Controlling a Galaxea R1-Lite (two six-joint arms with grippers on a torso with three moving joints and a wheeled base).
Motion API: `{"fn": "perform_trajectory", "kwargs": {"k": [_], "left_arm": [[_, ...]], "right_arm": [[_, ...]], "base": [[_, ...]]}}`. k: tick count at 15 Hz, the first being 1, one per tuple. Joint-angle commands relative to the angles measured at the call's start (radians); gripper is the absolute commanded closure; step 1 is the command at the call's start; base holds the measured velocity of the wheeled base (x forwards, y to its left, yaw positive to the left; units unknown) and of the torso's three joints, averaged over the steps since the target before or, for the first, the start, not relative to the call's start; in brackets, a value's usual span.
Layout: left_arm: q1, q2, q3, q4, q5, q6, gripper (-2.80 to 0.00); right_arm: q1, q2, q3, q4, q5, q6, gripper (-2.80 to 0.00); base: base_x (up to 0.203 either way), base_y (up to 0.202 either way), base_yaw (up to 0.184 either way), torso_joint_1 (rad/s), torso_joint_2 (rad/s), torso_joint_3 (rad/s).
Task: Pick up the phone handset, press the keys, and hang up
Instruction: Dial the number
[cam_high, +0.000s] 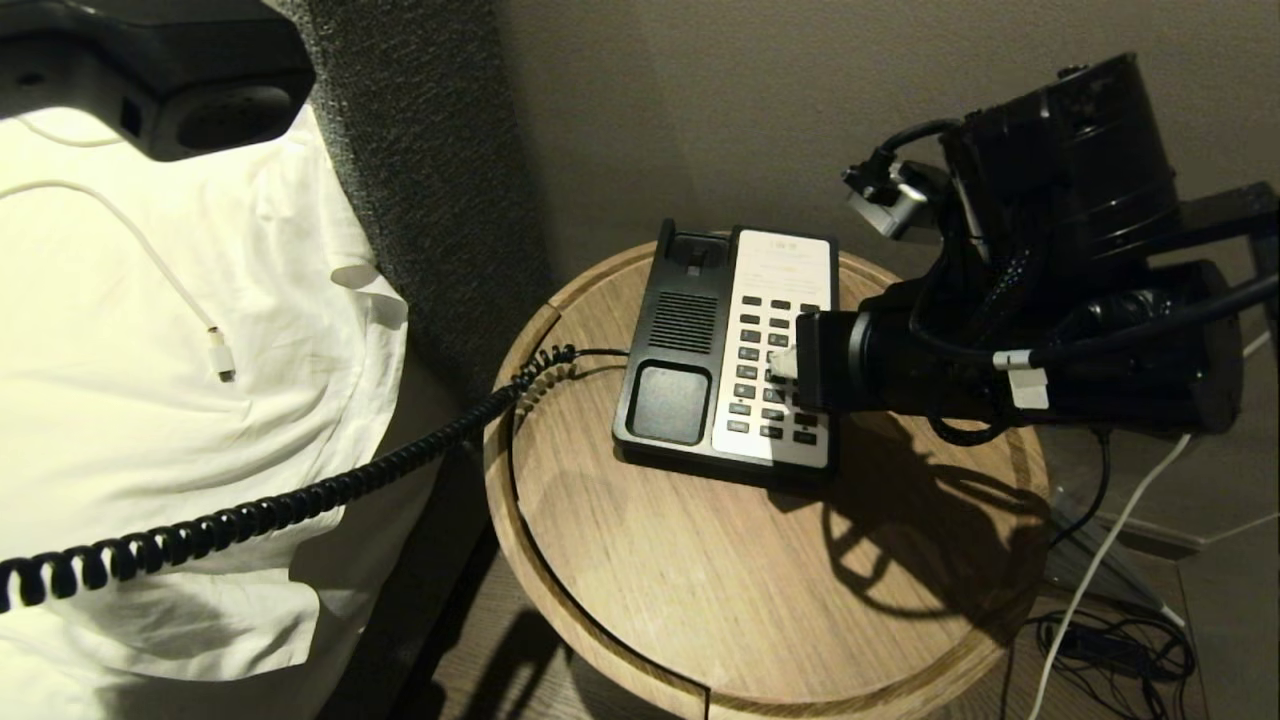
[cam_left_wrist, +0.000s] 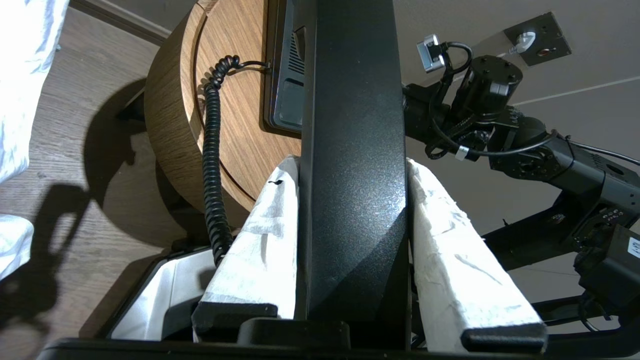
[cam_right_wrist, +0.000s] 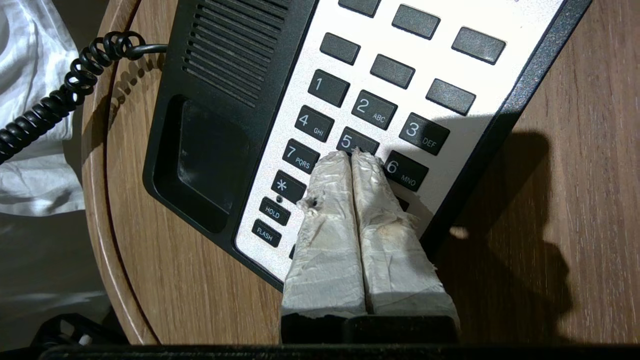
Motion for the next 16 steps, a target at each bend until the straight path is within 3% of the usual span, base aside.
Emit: {"fn": "perform_trajectory", "kwargs": {"k": [1, 16], "left_arm": [[0.000, -0.001, 0.001, 0.005, 0.002, -0.004, 0.00], [0.017, -0.014, 0.013, 0.005, 0.000, -0.004, 0.00]], "right_arm": [[0.000, 0.000, 0.019, 0.007, -0.002, 0.001, 0.00], [0.004, -0.008, -0.021, -0.005, 0.003, 0.007, 0.00]], "base": [[0.000, 0.000, 0.000, 0.000, 0.00, 0.000], [0.000, 0.000, 0.000, 0.000, 0.00, 0.000]]}}
